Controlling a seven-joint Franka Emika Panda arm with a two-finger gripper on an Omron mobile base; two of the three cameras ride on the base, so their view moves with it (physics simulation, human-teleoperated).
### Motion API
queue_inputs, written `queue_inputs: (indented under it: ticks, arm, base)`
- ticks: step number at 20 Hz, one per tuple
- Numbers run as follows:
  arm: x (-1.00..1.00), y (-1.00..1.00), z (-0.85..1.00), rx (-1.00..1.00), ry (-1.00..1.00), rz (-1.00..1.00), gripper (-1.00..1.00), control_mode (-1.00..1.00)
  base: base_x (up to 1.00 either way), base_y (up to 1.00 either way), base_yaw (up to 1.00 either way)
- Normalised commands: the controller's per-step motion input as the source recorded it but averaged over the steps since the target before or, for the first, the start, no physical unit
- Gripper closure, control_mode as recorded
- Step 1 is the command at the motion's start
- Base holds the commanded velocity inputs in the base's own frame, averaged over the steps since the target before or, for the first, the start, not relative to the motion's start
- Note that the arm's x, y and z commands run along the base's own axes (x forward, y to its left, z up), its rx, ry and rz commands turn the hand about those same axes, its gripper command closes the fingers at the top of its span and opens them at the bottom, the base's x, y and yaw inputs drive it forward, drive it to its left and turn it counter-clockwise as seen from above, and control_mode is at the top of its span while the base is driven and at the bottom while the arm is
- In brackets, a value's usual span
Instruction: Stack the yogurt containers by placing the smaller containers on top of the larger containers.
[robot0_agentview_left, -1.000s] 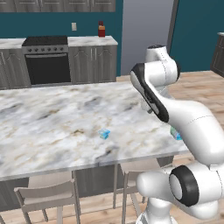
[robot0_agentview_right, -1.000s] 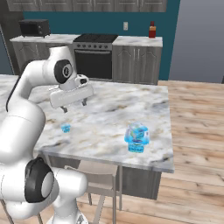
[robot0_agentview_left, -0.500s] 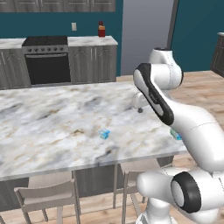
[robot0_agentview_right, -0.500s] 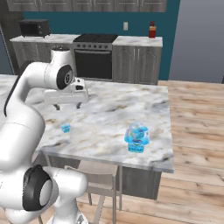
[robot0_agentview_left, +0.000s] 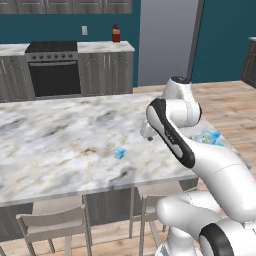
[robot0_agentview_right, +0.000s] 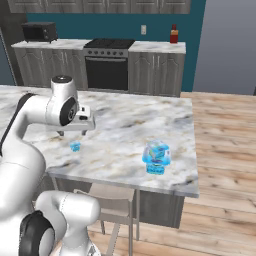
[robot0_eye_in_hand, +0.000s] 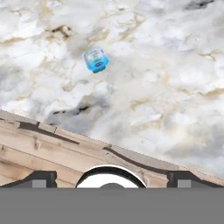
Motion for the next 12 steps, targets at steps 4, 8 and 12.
queue_inputs:
  ticks: [4,8,12]
  arm:
    - [0.24,0.28,-0.32,0.02,-0.05,0.00,-1.00,-1.00]
    - [0.23,0.28,-0.25,0.01,-0.04,0.00,-1.00,-1.00]
    - [0.26,0.32,-0.24,0.01,-0.03,0.00,-1.00,-1.00]
  base:
    - [0.00,0.00,0.00]
    - [0.00,0.00,0.00]
    - [0.00,0.00,0.00]
